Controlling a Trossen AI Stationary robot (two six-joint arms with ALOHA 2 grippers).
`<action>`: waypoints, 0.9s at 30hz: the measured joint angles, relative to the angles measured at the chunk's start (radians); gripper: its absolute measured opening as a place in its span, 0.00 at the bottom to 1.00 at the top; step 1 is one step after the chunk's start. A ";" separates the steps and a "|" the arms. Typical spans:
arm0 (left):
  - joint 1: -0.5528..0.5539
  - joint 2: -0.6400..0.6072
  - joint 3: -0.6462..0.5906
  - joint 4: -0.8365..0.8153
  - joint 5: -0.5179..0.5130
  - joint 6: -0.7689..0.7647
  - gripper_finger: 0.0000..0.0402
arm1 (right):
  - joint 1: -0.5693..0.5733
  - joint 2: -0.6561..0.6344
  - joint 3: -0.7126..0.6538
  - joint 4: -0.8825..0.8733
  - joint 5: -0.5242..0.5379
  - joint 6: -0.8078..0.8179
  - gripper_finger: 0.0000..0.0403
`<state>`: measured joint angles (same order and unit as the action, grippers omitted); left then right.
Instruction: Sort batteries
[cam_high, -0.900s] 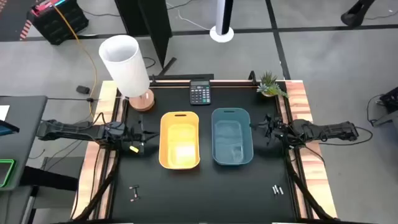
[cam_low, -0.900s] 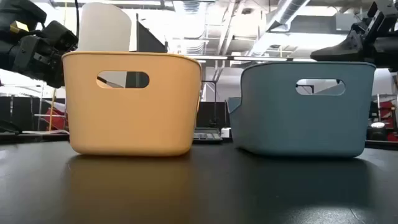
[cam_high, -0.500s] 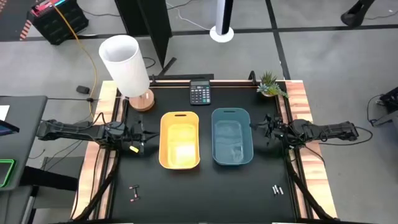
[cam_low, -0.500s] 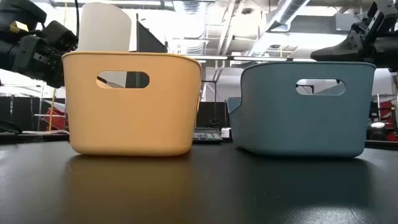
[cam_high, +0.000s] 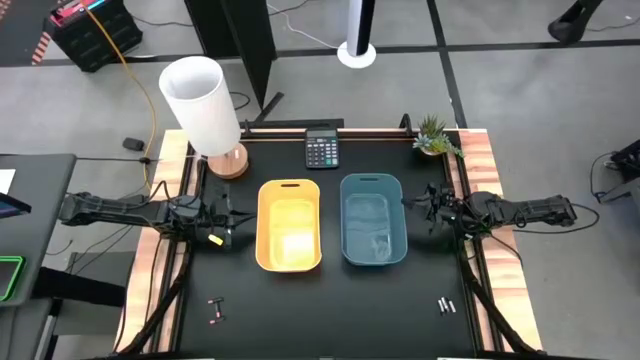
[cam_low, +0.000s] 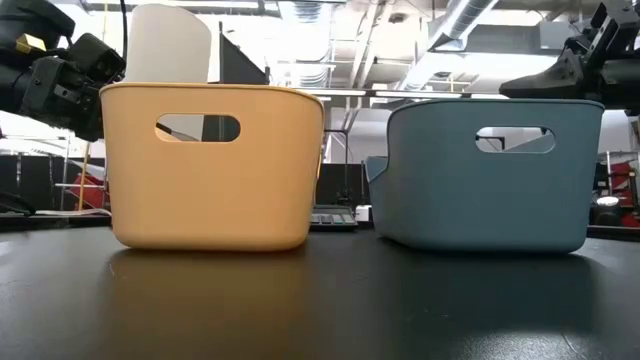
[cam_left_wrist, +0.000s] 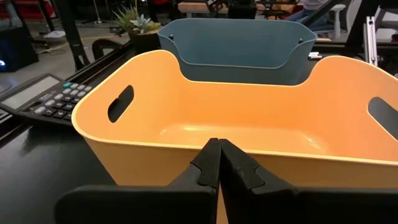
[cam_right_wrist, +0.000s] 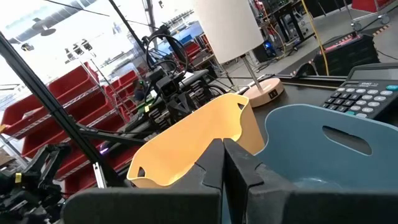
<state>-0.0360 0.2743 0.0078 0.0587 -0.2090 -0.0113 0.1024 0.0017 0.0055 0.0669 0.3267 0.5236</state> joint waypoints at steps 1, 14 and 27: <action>0.000 0.000 0.000 0.000 0.000 0.000 0.00 | 0.000 0.000 0.000 0.000 0.000 0.000 0.06; -0.004 0.001 0.028 0.167 0.003 -0.398 0.00 | 0.000 0.000 0.000 0.000 0.000 0.000 0.06; -0.108 0.001 0.131 0.286 0.472 -0.535 0.00 | 0.002 0.000 0.026 -0.063 -0.007 -0.262 0.06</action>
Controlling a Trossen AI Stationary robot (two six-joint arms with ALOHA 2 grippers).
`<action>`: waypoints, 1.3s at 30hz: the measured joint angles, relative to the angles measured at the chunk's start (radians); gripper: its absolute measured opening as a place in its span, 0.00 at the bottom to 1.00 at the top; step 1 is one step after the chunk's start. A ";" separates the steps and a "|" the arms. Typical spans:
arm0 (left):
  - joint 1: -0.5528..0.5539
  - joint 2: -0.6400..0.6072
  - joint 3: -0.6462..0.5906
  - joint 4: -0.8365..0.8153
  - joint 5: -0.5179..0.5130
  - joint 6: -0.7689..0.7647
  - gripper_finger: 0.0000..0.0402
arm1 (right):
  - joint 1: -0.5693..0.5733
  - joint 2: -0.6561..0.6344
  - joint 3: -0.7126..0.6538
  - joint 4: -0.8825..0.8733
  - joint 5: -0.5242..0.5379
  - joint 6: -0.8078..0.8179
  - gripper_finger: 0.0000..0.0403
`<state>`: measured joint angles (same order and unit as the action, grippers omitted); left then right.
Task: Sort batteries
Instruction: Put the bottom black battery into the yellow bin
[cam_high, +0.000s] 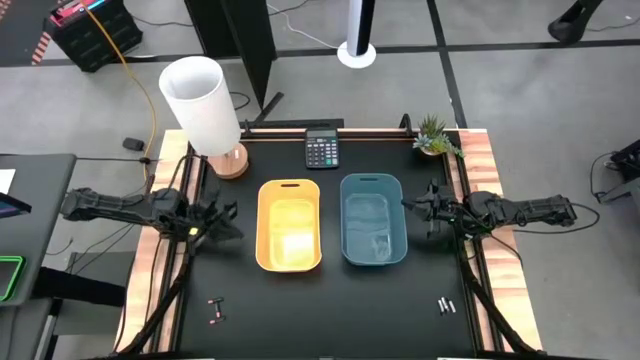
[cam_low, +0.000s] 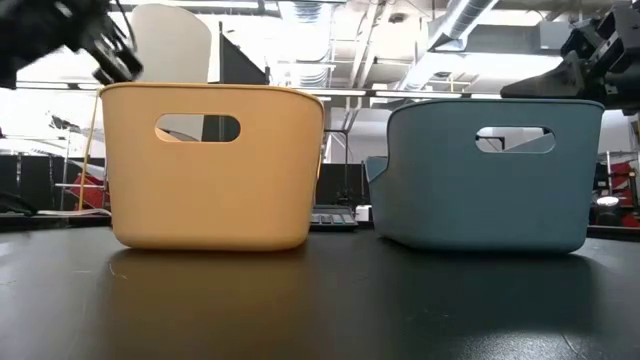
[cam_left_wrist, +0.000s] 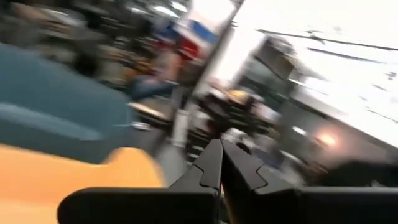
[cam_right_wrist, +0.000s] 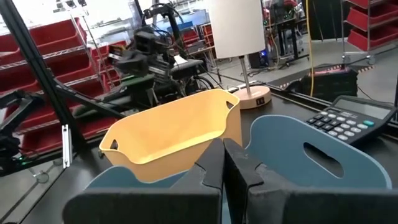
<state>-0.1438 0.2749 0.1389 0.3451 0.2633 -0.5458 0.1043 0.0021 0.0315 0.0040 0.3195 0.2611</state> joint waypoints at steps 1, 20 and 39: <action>-0.032 0.000 0.008 0.004 0.001 0.027 0.00 | 0.000 0.000 0.000 0.000 0.000 0.000 0.06; -0.312 0.290 0.257 -0.168 -0.291 0.336 0.00 | -0.024 0.000 0.002 0.391 0.001 -0.108 0.06; -0.717 0.941 0.878 -1.312 -0.353 -0.813 0.25 | -0.021 0.000 0.003 0.438 0.001 -0.270 0.06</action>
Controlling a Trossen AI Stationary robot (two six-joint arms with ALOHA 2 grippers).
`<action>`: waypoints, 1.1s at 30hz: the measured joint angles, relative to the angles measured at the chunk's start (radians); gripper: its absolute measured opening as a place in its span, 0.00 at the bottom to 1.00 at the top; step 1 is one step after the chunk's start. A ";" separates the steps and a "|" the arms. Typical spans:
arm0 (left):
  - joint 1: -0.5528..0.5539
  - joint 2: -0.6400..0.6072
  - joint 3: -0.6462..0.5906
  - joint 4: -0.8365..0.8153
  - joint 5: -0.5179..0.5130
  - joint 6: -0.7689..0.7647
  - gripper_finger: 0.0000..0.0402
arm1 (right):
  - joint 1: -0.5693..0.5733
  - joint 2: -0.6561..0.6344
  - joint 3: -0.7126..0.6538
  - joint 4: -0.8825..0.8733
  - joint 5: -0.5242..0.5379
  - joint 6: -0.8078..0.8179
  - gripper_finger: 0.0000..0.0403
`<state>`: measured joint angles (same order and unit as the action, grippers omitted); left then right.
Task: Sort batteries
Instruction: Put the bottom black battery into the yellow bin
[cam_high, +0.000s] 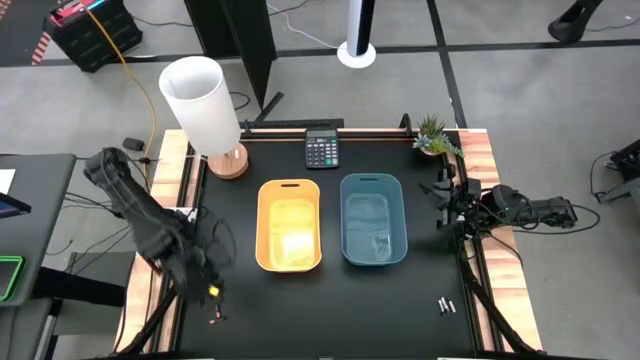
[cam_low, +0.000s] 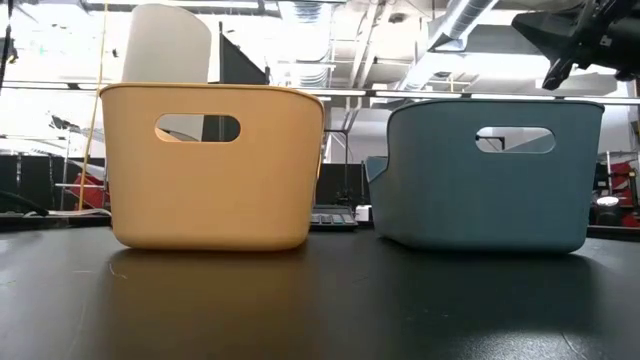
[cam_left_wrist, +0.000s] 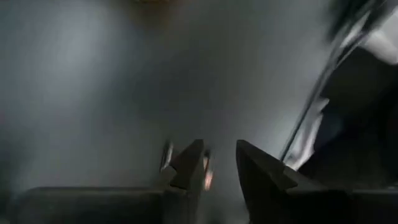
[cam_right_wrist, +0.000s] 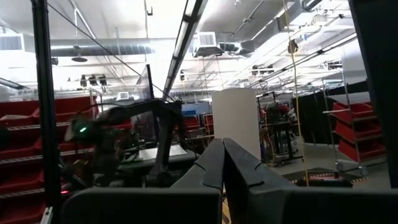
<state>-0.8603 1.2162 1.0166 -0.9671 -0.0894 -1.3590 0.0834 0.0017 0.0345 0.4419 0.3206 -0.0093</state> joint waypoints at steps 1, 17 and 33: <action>-0.012 0.040 0.013 -0.007 0.039 -0.014 0.27 | 0.000 0.000 0.000 0.000 0.000 0.000 0.06; -0.159 0.343 0.072 0.271 0.069 -0.484 0.40 | -0.001 0.000 0.000 -0.045 0.000 -0.026 0.06; -0.188 0.488 0.072 0.246 0.164 -0.362 0.39 | -0.001 0.000 0.000 -0.043 0.000 -0.028 0.06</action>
<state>-1.0485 1.7039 1.0882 -0.7207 0.0742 -1.7206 0.0826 0.0017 0.0349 0.3992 0.3206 -0.0372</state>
